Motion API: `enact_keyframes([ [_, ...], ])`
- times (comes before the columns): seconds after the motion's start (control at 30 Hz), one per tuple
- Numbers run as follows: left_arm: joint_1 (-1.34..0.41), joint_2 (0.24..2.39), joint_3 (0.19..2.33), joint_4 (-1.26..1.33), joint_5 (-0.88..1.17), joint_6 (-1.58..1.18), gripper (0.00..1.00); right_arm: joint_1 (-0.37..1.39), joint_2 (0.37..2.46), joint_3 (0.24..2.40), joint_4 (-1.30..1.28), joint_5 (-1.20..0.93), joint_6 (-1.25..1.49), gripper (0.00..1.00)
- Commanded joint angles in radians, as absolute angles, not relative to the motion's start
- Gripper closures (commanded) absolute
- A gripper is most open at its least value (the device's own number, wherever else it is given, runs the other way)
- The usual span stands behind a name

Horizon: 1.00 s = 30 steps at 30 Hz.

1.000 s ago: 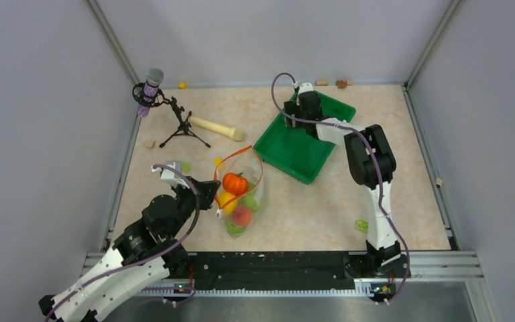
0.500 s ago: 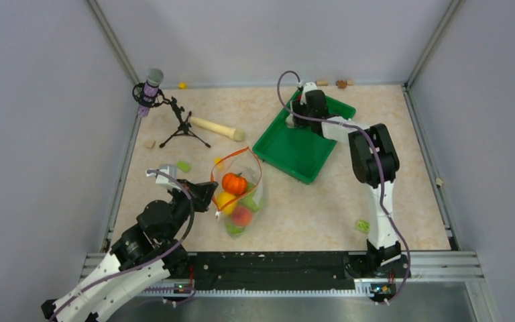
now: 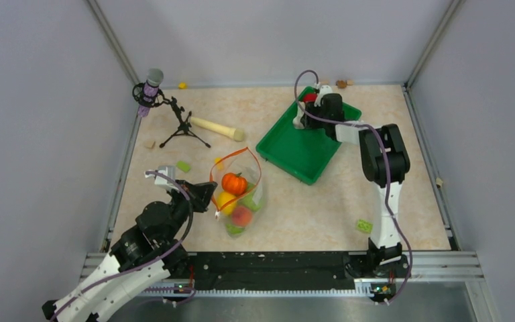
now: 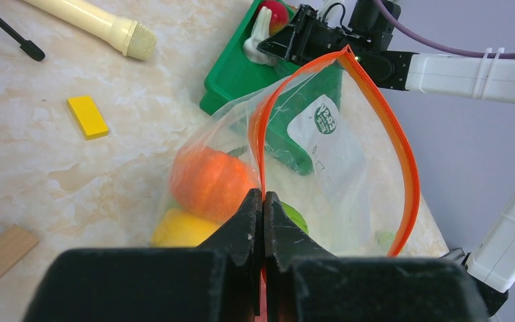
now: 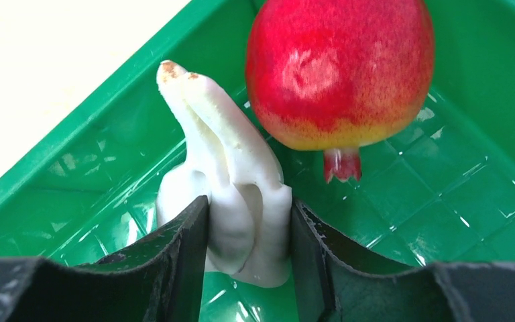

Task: Place the food in the zip-top bag and seal the zipper
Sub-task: Pick up the fake vegetable from the bin.

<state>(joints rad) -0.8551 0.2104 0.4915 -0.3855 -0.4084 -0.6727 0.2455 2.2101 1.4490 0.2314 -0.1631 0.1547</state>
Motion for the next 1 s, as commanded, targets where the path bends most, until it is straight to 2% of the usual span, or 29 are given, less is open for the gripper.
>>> enact_keyframes([
  [0.0, -0.851, 0.185, 0.487, -0.342, -0.404, -0.659, 1.0, 0.227, 2.14, 1.37, 0.257, -0.213, 0.143, 0.98],
  [0.33, -0.851, 0.168, 0.476, -0.333, -0.401, -0.653, 1.0, 0.225, 2.045, 1.23, 0.38, -0.273, 0.116, 1.0],
  [0.7, -0.852, 0.165, 0.471, -0.333, -0.407, -0.652, 1.0, 0.217, 1.969, 1.157, 0.384, -0.295, 0.139, 1.0],
  [0.97, -0.851, 0.157, 0.466, -0.332, -0.401, -0.652, 1.0, 0.217, 1.861, 1.026, 0.421, -0.28, 0.173, 1.0],
])
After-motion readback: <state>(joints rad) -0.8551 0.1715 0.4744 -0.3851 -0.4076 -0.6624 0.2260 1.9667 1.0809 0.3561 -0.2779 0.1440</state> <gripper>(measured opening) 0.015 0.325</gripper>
